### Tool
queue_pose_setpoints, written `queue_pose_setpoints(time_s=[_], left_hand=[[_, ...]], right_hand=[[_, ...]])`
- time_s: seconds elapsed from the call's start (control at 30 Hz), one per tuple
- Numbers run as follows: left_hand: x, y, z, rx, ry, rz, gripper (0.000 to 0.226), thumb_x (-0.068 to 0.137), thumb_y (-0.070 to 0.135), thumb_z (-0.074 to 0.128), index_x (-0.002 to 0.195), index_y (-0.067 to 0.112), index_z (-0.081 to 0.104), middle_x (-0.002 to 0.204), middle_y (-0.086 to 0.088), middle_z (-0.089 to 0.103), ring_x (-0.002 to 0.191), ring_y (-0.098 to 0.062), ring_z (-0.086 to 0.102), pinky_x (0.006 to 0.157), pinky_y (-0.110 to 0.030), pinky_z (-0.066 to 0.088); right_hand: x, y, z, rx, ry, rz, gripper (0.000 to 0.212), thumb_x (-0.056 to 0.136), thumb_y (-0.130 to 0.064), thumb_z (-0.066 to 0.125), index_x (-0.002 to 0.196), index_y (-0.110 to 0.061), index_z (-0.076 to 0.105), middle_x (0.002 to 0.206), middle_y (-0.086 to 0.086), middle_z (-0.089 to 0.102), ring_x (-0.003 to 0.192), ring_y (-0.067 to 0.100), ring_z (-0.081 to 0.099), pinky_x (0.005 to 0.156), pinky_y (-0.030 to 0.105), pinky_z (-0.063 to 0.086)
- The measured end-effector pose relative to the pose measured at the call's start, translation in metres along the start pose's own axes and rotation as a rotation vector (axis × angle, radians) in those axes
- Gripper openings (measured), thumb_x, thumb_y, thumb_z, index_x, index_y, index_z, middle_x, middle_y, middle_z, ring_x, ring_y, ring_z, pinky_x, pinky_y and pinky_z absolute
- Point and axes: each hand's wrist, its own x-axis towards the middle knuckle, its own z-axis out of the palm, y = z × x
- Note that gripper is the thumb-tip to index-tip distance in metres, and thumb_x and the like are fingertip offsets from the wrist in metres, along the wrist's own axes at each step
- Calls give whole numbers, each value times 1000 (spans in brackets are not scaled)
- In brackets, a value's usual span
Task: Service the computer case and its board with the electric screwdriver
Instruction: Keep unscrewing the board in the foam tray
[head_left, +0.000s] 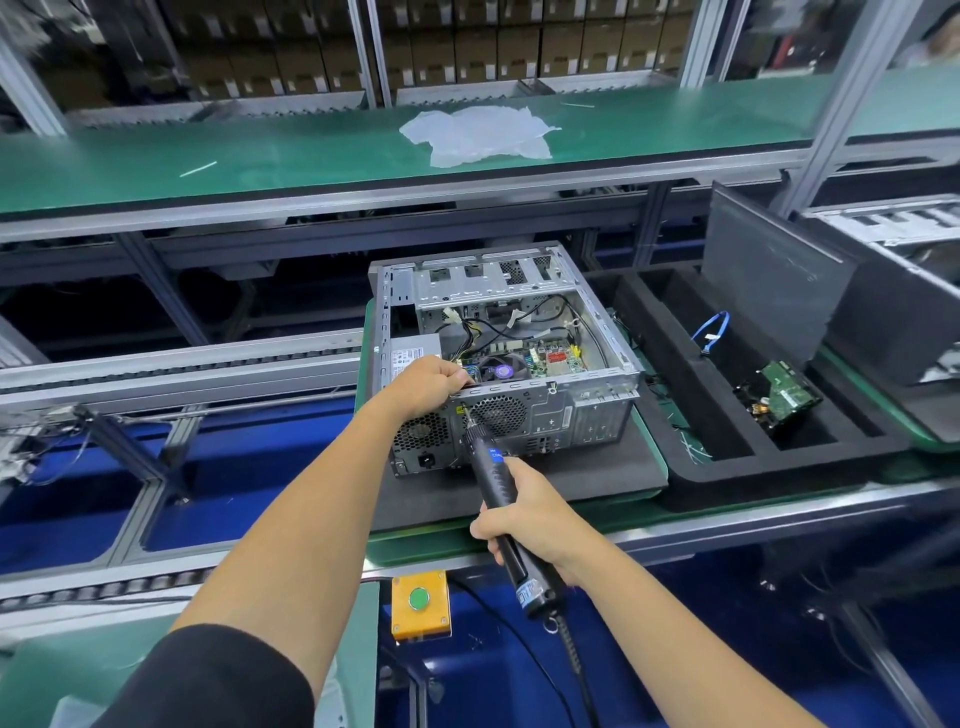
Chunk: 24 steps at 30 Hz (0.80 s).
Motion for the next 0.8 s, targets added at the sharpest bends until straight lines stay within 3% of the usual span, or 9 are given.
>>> queue_pose_setpoints(time_s=[0.13, 0.3, 0.43, 0.57, 0.67, 0.8], left_hand=[[0, -1, 2, 8, 23, 11, 23, 98, 23, 43, 81, 15, 55, 57, -3, 36, 51, -13, 32, 54, -26, 26], [2, -5, 5, 8, 31, -3, 35, 97, 20, 43, 89, -8, 64, 75, -10, 48, 69, -18, 41, 64, -27, 32], [3, -5, 5, 31, 30, 9, 35, 97, 20, 43, 90, -7, 65, 73, -12, 50, 66, -18, 41, 63, -27, 31], [2, -4, 5, 13, 29, 4, 36, 97, 19, 44, 76, -6, 59, 64, -9, 43, 57, -18, 34, 59, -28, 27], [3, -5, 5, 3, 26, 12, 37, 96, 19, 45, 61, 7, 48, 69, -12, 48, 60, -19, 36, 62, -28, 29], [5, -7, 6, -21, 31, 1, 40, 95, 19, 46, 56, 13, 45, 73, -11, 50, 70, -18, 44, 67, -30, 33]], right_hand=[[-2, -1, 4, -1, 19, -6, 60, 70, -2, 71, 122, -19, 47, 84, 10, 58, 57, 21, 57, 59, 35, 52], [-3, -2, 3, 17, 27, 3, 61, 70, -2, 70, 124, -19, 48, 85, 10, 57, 58, 22, 56, 60, 35, 51], [-2, -4, 3, 3, 27, 11, 60, 69, -2, 71, 123, -17, 48, 87, 11, 57, 58, 22, 57, 60, 36, 52], [-1, -5, 4, -16, 34, 28, 63, 70, -1, 70, 126, -17, 45, 90, 13, 58, 58, 22, 58, 60, 36, 53], [-1, -5, 4, -40, 35, 23, 60, 71, -1, 69, 124, -19, 46, 90, 14, 57, 58, 22, 58, 60, 36, 53], [1, -5, 6, -96, 50, 6, 55, 73, 0, 67, 120, -19, 47, 90, 12, 57, 60, 22, 57, 61, 36, 53]])
